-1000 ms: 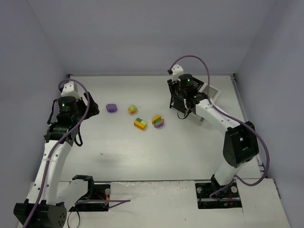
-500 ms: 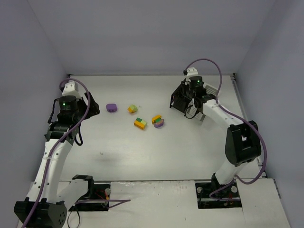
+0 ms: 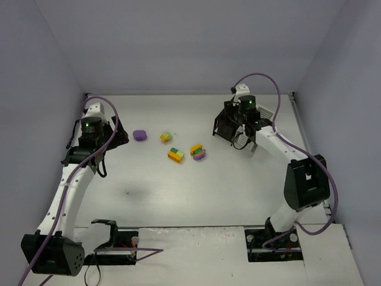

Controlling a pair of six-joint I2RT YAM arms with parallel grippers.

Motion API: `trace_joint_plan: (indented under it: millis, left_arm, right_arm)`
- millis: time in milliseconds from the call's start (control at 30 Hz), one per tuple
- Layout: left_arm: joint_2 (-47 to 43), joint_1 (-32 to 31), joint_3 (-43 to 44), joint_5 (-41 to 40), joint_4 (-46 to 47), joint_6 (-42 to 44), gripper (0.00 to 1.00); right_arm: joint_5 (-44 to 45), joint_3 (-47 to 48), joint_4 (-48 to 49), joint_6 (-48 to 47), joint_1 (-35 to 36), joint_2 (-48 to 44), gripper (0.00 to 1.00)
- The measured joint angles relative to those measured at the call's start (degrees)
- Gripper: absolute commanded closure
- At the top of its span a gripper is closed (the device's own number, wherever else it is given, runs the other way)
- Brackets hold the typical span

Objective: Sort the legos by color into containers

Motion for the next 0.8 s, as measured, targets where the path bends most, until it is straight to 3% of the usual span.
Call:
trace_joint_plan:
  millis: [200, 433, 800]
  left_arm:
    - [5.60, -0.87, 0.31, 0.13, 0.39, -0.46, 0.22]
    - [22.25, -5.07, 7.91, -1.95, 0.44, -0.26, 0.19]
    - [45.05, -5.60, 22.03, -2.69, 1.46, 4.00, 0.18]
  right_arm:
    - [-3.67, -5.97, 0.22, 2.56, 0.02, -11.34, 0.48]
    - [-8.72, -14.80, 2.51, 5.35, 0.02, -26.25, 0.47]
    - [-14.14, -22.69, 4.31, 6.99, 0.02, -28.63, 0.46]
